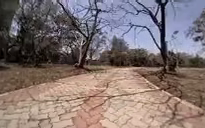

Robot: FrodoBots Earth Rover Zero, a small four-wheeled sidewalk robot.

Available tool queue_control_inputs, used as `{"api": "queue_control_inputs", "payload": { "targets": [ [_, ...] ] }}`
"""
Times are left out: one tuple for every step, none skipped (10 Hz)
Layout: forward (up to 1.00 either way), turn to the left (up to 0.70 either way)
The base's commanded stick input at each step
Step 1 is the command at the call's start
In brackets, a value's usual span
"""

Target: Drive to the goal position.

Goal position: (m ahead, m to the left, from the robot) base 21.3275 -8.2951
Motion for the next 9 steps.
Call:
{"api": "queue_control_inputs", "payload": {
  "targets": [
    [1.0, 0.0],
    [1.0, 0.0],
    [1.0, 0.0],
    [1.0, 0.0],
    [1.0, 0.0],
    [1.0, 0.0],
    [1.0, 0.0],
    [0.58, -0.04],
    [0.79, -0.21]
  ]
}}
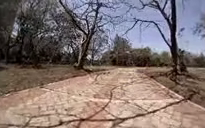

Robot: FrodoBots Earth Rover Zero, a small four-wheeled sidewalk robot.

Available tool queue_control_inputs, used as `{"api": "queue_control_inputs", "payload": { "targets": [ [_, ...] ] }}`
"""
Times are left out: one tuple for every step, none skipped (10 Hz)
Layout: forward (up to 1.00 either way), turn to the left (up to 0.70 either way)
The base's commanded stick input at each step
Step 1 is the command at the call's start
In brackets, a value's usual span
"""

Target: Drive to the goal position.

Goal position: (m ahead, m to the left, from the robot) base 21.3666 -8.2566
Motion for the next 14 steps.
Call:
{"api": "queue_control_inputs", "payload": {
  "targets": [
    [1.0, -0.36],
    [1.0, -0.36],
    [1.0, -0.36],
    [1.0, 0.0],
    [1.0, 0.0],
    [1.0, 0.0],
    [1.0, 0.0],
    [1.0, 0.0],
    [1.0, 0.0],
    [1.0, 0.0],
    [1.0, 0.0],
    [1.0, 0.0],
    [1.0, 0.0],
    [1.0, 0.0]
  ]
}}
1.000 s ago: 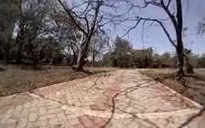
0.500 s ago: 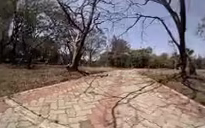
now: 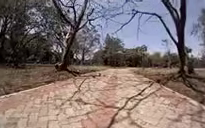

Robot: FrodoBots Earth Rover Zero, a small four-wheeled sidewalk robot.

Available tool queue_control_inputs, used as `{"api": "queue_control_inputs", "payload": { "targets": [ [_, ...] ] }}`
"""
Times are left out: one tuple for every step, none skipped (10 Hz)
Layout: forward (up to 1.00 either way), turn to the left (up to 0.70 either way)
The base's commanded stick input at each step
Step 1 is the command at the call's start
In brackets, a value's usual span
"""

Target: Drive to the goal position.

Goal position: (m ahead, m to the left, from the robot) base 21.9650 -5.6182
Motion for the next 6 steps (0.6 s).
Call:
{"api": "queue_control_inputs", "payload": {
  "targets": [
    [1.0, 0.0],
    [1.0, 0.0],
    [1.0, 0.0],
    [1.0, 0.0],
    [1.0, -0.36],
    [1.0, -0.35]
  ]
}}
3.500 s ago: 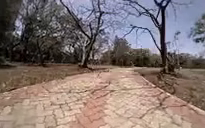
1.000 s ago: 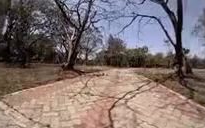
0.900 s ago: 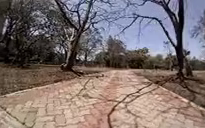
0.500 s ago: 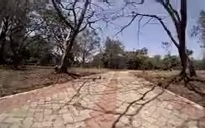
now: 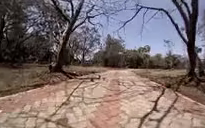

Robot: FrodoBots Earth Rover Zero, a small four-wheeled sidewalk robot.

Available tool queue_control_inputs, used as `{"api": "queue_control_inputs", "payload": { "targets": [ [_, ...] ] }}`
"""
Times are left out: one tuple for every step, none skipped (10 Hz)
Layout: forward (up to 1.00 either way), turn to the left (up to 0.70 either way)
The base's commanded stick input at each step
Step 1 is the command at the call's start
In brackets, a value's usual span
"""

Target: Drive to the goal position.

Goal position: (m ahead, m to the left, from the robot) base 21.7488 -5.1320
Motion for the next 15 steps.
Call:
{"api": "queue_control_inputs", "payload": {
  "targets": [
    [1.0, -0.21],
    [1.0, -0.12],
    [1.0, -0.02],
    [1.0, 0.0],
    [1.0, 0.0],
    [1.0, 0.0],
    [1.0, 0.0],
    [1.0, 0.0],
    [1.0, 0.0],
    [1.0, 0.0],
    [1.0, 0.0],
    [1.0, 0.0],
    [1.0, 0.0],
    [1.0, 0.0],
    [1.0, 0.0]
  ]
}}
